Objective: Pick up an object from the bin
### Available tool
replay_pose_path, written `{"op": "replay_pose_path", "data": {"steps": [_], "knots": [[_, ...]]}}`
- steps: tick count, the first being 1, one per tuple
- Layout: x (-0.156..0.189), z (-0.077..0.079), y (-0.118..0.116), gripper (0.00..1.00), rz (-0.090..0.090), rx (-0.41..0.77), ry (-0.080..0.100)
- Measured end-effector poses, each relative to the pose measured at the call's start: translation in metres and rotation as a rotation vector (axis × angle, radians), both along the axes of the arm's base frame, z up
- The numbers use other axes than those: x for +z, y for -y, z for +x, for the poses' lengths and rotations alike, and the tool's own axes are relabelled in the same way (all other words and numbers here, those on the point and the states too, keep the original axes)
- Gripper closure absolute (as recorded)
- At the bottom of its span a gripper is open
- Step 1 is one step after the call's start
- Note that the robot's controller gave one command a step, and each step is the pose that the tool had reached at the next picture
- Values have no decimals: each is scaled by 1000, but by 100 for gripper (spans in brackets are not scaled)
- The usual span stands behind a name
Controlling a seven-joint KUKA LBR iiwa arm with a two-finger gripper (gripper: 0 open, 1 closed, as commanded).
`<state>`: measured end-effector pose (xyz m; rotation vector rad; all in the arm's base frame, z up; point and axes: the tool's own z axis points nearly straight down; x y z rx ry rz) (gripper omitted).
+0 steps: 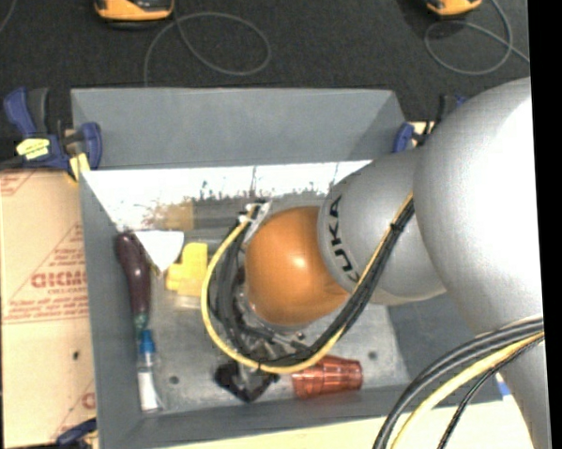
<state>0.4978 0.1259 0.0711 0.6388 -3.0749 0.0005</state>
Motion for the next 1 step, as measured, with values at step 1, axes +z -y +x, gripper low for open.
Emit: {"op": "replay_pose_path", "data": {"steps": [1], "knots": [[160, 21, 1, 100, 2, -25, 9]]}}
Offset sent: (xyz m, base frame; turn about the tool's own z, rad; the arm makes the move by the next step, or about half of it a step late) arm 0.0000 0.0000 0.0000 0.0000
